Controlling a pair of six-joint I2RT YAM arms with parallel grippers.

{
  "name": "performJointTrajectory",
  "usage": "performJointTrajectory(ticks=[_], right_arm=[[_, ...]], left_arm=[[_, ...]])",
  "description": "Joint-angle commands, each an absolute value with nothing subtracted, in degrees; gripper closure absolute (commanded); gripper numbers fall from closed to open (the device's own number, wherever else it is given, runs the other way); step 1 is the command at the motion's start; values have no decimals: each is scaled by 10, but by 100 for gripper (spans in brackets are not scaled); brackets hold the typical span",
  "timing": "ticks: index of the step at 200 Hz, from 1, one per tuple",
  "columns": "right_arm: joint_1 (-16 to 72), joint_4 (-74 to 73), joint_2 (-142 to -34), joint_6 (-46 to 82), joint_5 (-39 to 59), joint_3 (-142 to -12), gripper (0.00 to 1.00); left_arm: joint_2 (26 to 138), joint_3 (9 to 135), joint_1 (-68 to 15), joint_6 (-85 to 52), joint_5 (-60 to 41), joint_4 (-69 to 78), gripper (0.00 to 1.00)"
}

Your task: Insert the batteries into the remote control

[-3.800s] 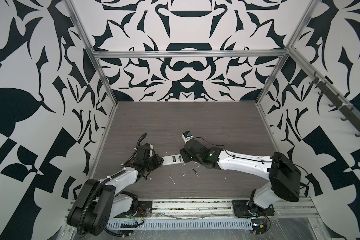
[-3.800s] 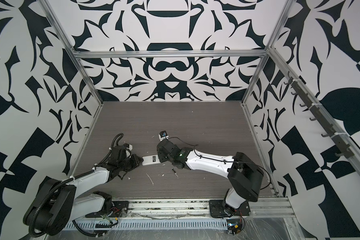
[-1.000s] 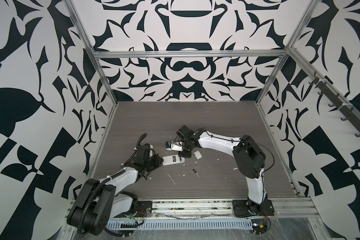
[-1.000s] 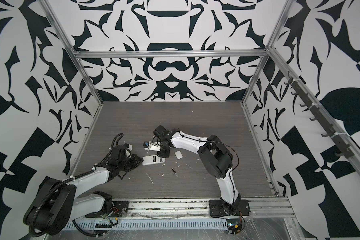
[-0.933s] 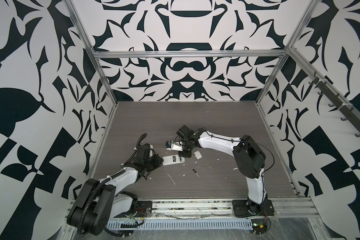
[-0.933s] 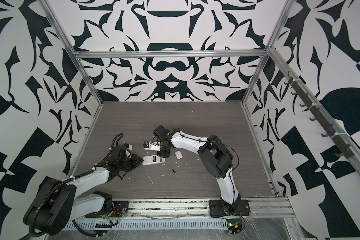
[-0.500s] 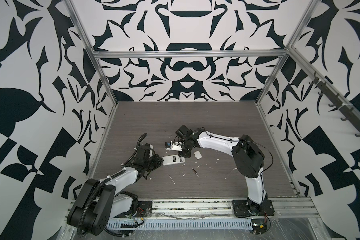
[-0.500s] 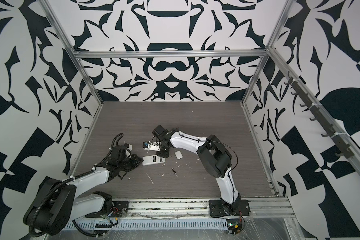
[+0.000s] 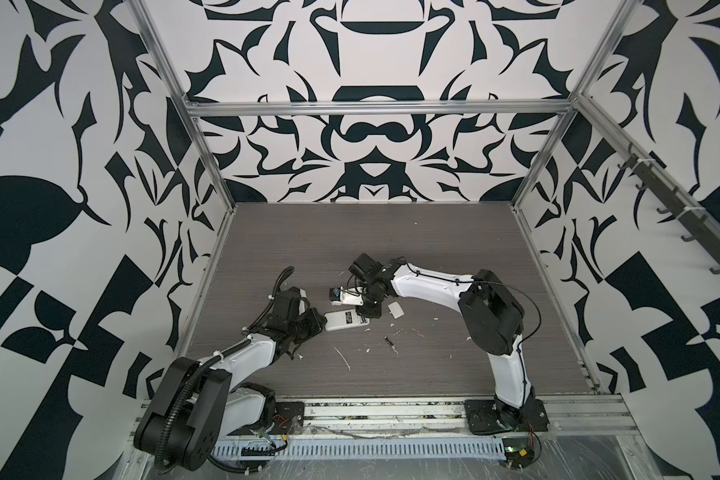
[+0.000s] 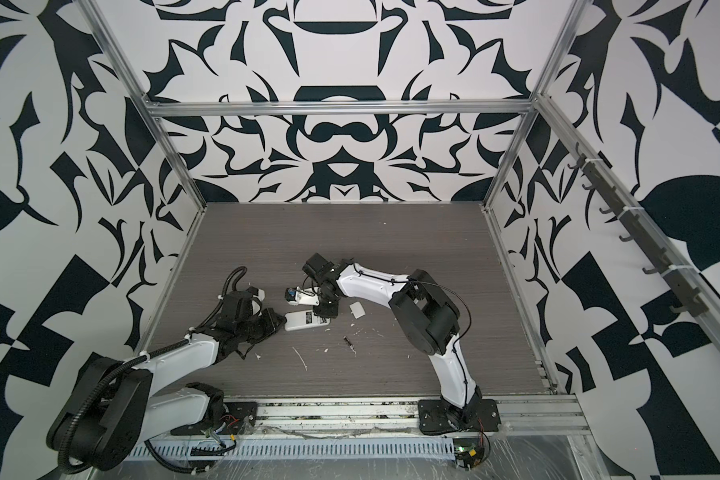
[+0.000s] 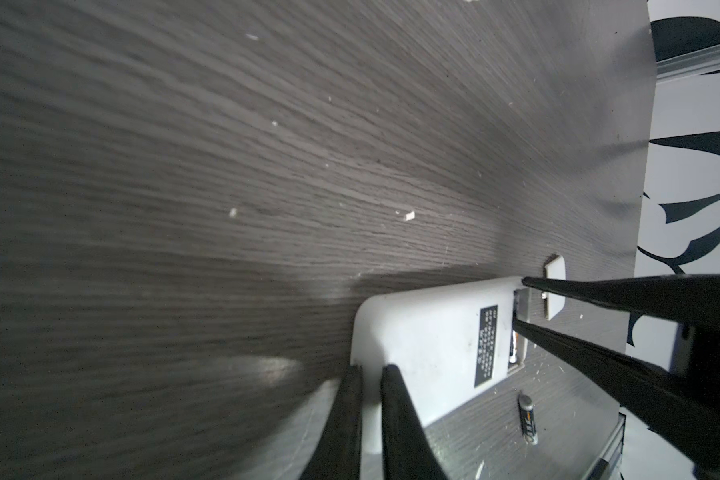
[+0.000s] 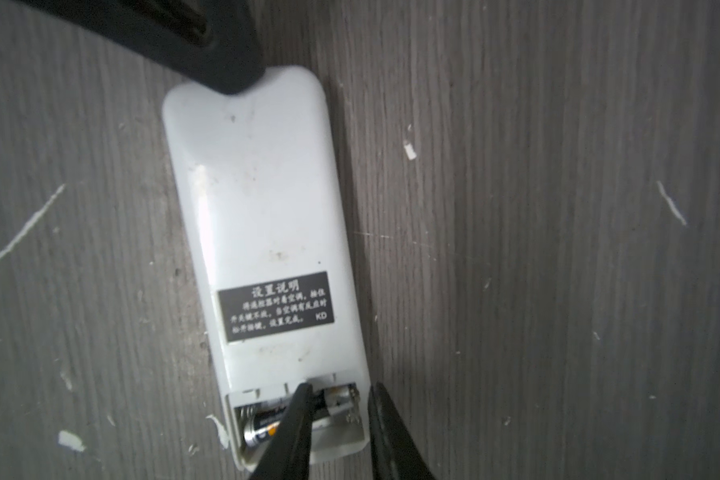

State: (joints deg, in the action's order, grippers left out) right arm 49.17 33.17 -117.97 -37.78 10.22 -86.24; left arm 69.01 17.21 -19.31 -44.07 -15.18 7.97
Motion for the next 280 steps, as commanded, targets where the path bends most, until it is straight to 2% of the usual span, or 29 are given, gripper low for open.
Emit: performJointTrajectory(ticks=[1,63,112,175,280], right_arm=[[494,346,-1172,-381,97,-875,75],[495,337,-1159,-362,86,-874,76],[507,362,-1144,-218,32,-908,69],[538,477,-1154,-8,-7,-989,75],[538,590,-1215,60,5,-1038,80]], left_arm=[[700,171,-195,-441,-154,66,87],[699,171,-195,-441,-154,65,87],[701,173,-195,-441,-151,64,87],[700,174,-195,-439,-152,69,87],[691,171,-195,-428,-160,82,87]])
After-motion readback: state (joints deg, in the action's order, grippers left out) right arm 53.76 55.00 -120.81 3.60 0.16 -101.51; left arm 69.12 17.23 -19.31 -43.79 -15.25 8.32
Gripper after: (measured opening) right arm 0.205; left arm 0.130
